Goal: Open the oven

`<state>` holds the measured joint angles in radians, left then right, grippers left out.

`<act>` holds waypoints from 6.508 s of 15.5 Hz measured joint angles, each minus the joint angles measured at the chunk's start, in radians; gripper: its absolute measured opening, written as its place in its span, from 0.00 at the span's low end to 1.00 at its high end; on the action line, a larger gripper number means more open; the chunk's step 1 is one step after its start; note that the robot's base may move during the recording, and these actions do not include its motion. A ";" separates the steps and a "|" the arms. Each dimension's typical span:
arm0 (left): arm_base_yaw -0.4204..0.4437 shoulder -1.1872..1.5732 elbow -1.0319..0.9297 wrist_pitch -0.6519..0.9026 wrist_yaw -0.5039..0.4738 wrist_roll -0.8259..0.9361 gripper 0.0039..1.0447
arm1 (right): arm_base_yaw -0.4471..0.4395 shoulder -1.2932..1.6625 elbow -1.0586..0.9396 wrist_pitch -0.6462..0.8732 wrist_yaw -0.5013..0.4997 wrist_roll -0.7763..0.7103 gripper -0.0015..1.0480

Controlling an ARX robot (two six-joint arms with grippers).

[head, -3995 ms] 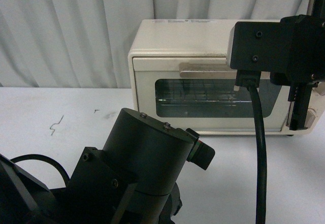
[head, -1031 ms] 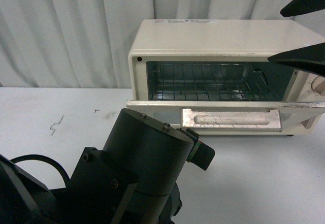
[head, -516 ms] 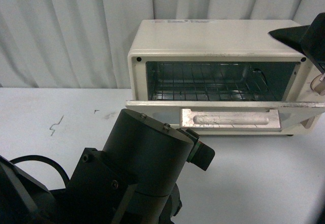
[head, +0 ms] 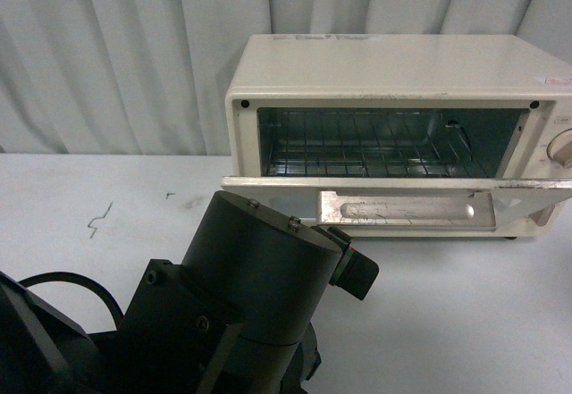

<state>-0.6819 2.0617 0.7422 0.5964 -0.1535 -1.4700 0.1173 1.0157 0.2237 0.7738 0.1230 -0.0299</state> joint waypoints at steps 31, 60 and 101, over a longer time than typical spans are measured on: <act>0.000 0.000 0.000 0.000 0.001 0.000 0.94 | -0.117 -1.015 -0.213 -0.764 -0.123 0.015 0.02; 0.096 -0.216 -0.512 0.598 0.104 0.488 0.94 | -0.117 -1.013 -0.213 -0.777 -0.123 0.015 0.94; 0.682 -2.055 -0.732 -0.600 0.153 1.453 0.56 | -0.117 -1.013 -0.213 -0.777 -0.123 0.015 0.94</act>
<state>-0.0002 0.0071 0.0097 -0.0032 -0.0002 -0.0174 -0.0002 0.0025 0.0109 -0.0036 -0.0002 -0.0147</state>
